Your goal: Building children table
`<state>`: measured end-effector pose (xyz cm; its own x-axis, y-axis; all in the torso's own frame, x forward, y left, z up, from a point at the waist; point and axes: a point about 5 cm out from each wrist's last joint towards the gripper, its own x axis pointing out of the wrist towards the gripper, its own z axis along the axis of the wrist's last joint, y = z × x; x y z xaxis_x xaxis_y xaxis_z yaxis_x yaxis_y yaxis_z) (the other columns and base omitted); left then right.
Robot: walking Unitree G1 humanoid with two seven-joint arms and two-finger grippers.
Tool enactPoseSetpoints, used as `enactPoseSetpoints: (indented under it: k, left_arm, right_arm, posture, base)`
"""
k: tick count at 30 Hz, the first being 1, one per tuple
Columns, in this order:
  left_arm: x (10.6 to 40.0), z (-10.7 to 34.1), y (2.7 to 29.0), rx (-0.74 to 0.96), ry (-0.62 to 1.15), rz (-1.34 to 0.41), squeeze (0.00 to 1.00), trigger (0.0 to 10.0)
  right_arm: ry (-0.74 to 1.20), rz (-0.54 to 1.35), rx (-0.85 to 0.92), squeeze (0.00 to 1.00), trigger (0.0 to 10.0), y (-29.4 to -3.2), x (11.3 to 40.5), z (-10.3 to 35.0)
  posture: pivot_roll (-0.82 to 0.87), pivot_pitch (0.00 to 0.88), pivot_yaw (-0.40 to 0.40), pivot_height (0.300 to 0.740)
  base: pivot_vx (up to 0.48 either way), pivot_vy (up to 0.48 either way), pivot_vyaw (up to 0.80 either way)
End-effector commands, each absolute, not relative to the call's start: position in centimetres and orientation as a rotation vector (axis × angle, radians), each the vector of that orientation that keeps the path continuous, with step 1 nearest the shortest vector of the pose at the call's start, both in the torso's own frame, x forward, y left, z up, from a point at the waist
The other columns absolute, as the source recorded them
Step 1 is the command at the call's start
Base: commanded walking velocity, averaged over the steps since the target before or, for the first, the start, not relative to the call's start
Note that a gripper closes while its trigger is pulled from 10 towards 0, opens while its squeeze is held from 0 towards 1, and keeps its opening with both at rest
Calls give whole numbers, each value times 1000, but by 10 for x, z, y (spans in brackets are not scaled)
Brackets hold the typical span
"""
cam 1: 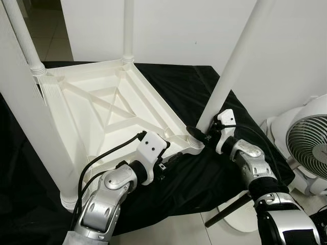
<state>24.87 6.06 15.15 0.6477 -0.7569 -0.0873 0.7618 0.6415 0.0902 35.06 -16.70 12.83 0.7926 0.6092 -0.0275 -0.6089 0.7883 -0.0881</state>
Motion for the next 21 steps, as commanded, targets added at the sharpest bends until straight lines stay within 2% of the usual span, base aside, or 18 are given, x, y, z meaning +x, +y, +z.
enactPoseSetpoints:
  k: [1, 4, 9, 13, 16, 18, 21]
  left_arm:
    - [250, 154, 57, 110, 36, -829, 0, 10000]
    - [250, 152, 56, 111, 40, -832, 0, 10000]
    - [250, 152, 55, 110, 41, -833, 0, 10000]
    - [253, 151, 54, 109, 39, -830, 0, 10000]
    - [253, 151, 54, 108, 37, -829, 0, 10000]
    - [254, 152, 54, 106, 32, -827, 0, 10000]
    - [256, 153, 54, 104, 28, -821, 0, 10000]
  right_arm:
    - [31, 566, -112, 0, 0, -167, 349, 120]
    - [46, 414, -64, 0, 0, -164, 347, 116]
    - [45, 322, -88, 0, 0, -161, 343, 112]
    - [44, 161, -76, 0, 0, -143, 333, 106]
    - [50, 87, -77, 0, 0, -138, 330, 105]
    - [54, -30, -67, 0, 0, -132, 327, 106]
    - [52, -12, -45, 0, 0, -119, 326, 109]
  posture:
    - [147, 0, -110, 740]
    - [143, 0, -113, 740]
    - [140, 0, -117, 740]
    - [137, 0, -125, 740]
    - [136, 0, -130, 740]
    - [140, 0, -132, 740]
    - [141, 0, -132, 740]
  base:
    - [0, 0, 0]
    - [0, 0, 0]
    - [0, 0, 0]
    - [0, 0, 0]
    - [0, 0, 0]
    - [0, 0, 0]
    - [0, 0, 0]
